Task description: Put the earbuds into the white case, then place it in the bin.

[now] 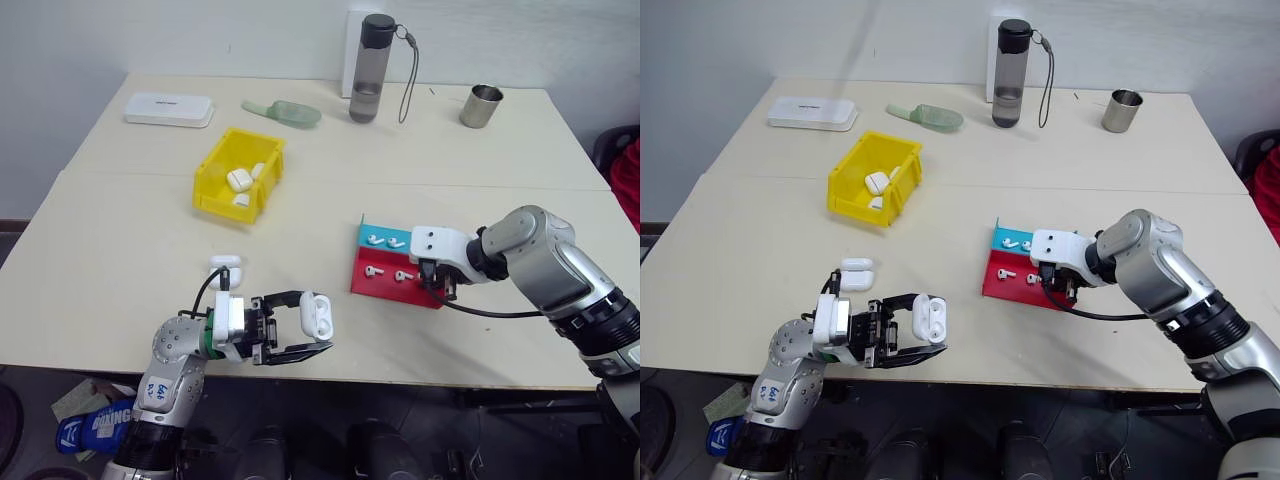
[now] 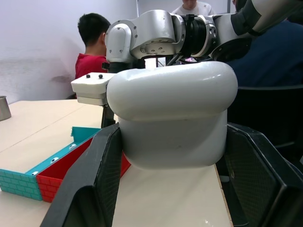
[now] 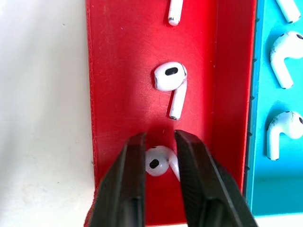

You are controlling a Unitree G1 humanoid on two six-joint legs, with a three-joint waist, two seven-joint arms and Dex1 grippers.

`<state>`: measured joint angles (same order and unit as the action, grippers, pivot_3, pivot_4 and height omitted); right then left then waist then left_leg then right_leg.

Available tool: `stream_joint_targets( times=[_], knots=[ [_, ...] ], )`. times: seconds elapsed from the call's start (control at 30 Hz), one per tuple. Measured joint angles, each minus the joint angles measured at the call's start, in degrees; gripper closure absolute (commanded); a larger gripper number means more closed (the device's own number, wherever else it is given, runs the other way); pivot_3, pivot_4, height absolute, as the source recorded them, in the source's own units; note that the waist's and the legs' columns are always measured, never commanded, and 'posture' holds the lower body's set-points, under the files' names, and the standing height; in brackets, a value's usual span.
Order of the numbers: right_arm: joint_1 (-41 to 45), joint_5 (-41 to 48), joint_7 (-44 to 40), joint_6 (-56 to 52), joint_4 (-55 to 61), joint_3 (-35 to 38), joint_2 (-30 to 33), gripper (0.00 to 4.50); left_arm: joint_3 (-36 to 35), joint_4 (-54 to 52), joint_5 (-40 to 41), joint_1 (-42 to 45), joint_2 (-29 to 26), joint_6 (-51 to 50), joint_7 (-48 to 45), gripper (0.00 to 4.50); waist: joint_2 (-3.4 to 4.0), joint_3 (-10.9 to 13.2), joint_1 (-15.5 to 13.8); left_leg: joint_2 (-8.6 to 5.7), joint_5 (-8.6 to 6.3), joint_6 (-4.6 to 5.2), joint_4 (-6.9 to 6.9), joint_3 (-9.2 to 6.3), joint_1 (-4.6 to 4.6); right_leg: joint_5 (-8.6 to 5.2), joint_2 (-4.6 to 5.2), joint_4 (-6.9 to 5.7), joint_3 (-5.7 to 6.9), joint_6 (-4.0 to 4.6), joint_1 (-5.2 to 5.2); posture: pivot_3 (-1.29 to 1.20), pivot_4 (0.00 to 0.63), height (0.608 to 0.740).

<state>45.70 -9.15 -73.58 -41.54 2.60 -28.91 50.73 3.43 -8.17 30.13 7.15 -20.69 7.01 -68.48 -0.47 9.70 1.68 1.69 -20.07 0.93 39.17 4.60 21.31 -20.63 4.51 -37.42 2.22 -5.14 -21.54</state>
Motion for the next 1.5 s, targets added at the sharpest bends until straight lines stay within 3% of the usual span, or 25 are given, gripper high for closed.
stream_joint_targets(
  times=[0.4, 0.93, 1.03, 1.13, 1.5],
  knots=[
    [0.0, 0.2, -0.6, 4.5, -0.8, 0.2, -0.3, 3.56, -0.1, 0.0, 0.0, 0.0, -0.4, 0.1, 0.0, 1.71, 0.10, 0.1, 0.0, 0.00, 0.00, 0.00, 0.00, 0.00, 0.00, 0.00, 0.00, 0.00, 0.01, 0.00, 0.00, 0.00, 0.150, 0.740],
    [0.6, -2.0, -6.8, 20.6, -3.9, 0.6, 2.7, 3.56, -0.1, 0.1, 0.0, 0.0, -0.3, 1.2, -0.1, 1.71, 0.16, 0.1, 0.1, 0.01, 0.02, -0.04, 0.00, -0.04, 0.00, 0.00, 0.00, 0.04, 0.08, 0.00, 0.04, 0.00, 0.150, 0.740],
    [0.6, -3.2, -6.9, 23.0, -5.4, 0.5, 2.6, 3.01, 0.0, 0.1, 0.0, 0.0, -0.2, 1.2, -0.1, 1.71, 0.16, 0.1, 0.1, 0.01, 0.02, -0.04, 0.00, -0.04, 0.00, 0.00, 0.00, 0.04, 0.08, 0.00, 0.05, 0.00, 0.150, 0.740],
    [0.9, -3.7, -7.1, 26.6, -7.2, 0.4, 2.5, 2.05, 0.0, 0.1, 0.0, 0.0, -0.2, 1.3, -0.1, 1.71, 0.16, 0.1, -0.1, 0.00, 0.02, -0.04, 0.00, -0.07, 0.00, 0.00, 0.01, 0.05, 0.11, 0.00, 0.06, 0.00, 0.150, 0.740],
    [3.4, -5.6, -9.6, 37.0, -11.8, 0.4, 0.8, 2.05, 0.0, 0.2, 0.0, 0.0, -0.2, 1.3, -0.1, 1.71, 0.17, 0.1, 0.1, 0.03, 0.03, -0.05, 0.00, -0.08, 0.00, 0.00, 0.08, 0.06, 0.44, 0.00, 0.08, 0.00, 0.150, 0.740]
  ],
)
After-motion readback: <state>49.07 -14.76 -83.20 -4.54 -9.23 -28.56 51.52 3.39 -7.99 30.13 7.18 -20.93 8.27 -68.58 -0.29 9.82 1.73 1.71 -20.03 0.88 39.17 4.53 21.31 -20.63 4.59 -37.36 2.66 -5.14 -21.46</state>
